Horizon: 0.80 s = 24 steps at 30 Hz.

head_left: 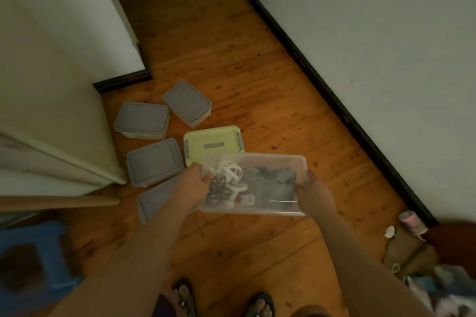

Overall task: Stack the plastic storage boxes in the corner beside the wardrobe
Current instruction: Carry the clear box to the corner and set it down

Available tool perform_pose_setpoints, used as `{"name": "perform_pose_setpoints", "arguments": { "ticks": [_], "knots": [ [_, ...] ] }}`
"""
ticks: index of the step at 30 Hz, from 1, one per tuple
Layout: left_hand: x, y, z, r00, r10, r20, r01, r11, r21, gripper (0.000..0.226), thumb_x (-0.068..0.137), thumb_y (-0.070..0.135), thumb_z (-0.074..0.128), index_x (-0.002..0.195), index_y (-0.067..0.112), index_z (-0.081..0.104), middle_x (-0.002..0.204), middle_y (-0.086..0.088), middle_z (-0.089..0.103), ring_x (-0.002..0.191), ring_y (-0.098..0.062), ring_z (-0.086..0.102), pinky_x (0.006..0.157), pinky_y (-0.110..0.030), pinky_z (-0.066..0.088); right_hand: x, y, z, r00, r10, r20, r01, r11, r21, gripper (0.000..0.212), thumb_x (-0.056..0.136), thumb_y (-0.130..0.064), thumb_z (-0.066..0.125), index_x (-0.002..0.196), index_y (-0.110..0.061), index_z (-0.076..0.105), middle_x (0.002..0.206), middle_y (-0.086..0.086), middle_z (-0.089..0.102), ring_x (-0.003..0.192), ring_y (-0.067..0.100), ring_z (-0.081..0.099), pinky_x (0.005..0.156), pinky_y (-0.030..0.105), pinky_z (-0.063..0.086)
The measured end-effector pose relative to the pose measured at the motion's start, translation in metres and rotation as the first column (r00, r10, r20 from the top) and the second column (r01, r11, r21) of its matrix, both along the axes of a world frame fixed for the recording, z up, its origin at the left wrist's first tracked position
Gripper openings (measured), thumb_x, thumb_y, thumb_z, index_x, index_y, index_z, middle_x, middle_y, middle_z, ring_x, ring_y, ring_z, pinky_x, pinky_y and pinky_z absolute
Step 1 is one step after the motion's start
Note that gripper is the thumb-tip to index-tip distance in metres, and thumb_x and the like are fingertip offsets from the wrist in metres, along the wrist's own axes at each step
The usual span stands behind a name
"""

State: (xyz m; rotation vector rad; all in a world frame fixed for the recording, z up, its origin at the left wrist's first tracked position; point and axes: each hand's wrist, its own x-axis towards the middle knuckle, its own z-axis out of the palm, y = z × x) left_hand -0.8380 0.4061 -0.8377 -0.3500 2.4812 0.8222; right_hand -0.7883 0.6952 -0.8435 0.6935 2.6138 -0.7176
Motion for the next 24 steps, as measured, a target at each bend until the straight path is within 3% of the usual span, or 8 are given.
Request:
{"name": "perform_pose_setpoints", "arguments": {
  "ticks": [4,8,11,15,20,24],
  "knots": [
    [0.006,-0.015,0.086,0.997,0.056,0.051,-0.059,0.997,0.051,0.050,0.102,0.038,0.045,0.141,0.007,0.040,0.141,-0.013,0.049,0.126,-0.032,0.049,0.097,-0.039,0.042,-0.001,-0.012,0.093,0.998,0.024,-0.062,-0.027,0.999,-0.039,0.031,0.099,-0.030,0.050,0.129,-0.022,0.048,0.104,0.001,0.061,0.090,0.020,0.061,0.071,0.031,0.050],
    [0.013,-0.035,0.169,0.996,0.074,0.049,-0.077,0.995,0.068,0.057,0.102,0.041,0.044,0.148,0.009,0.033,0.151,-0.012,0.039,0.136,-0.032,0.041,0.111,-0.045,0.035,-0.004,-0.027,0.179,0.992,0.072,-0.101,-0.076,0.996,-0.041,0.023,0.100,-0.028,0.050,0.121,-0.022,0.051,0.097,-0.002,0.060,0.088,0.018,0.059,0.070,0.028,0.047],
    [0.018,-0.053,0.233,0.997,0.076,-0.007,-0.075,0.995,0.064,0.057,0.101,0.043,0.045,0.148,0.011,0.035,0.150,-0.010,0.042,0.135,-0.030,0.042,0.107,-0.040,0.037,-0.007,-0.040,0.236,0.983,0.117,-0.143,-0.123,0.992,-0.035,0.014,0.100,-0.028,0.051,0.113,-0.024,0.051,0.086,-0.008,0.056,0.078,0.010,0.057,0.060,0.021,0.041],
    [0.023,-0.071,0.302,0.989,0.117,-0.087,-0.108,0.988,0.109,0.034,0.100,0.038,0.049,0.123,0.013,0.052,0.119,-0.010,0.059,0.114,-0.031,0.056,0.084,-0.034,0.042,-0.014,-0.057,0.297,0.967,0.156,-0.199,-0.164,0.986,-0.023,0.015,0.099,-0.031,0.050,0.112,-0.024,0.054,0.089,-0.007,0.058,0.084,0.014,0.059,0.070,0.027,0.047],
    [0.028,-0.095,0.379,0.971,0.155,-0.181,-0.134,0.983,0.124,0.043,0.100,0.039,0.049,0.132,0.010,0.052,0.129,-0.010,0.058,0.117,-0.030,0.055,0.080,-0.028,0.035,-0.021,-0.080,0.372,0.941,0.157,-0.300,-0.179,0.983,-0.049,0.019,0.097,-0.033,0.051,0.114,-0.027,0.057,0.096,-0.004,0.062,0.092,0.018,0.062,0.082,0.038,0.055],
    [0.032,-0.116,0.423,0.948,0.214,-0.236,-0.188,0.974,0.129,0.048,0.097,0.044,0.052,0.132,0.012,0.049,0.129,-0.008,0.058,0.115,-0.029,0.056,0.084,-0.032,0.040,-0.021,-0.096,0.417,0.903,0.183,-0.389,-0.215,0.976,-0.040,0.026,0.095,-0.027,0.050,0.121,-0.024,0.056,0.096,-0.002,0.061,0.091,0.021,0.059,0.073,0.032,0.046]
  ]
}}
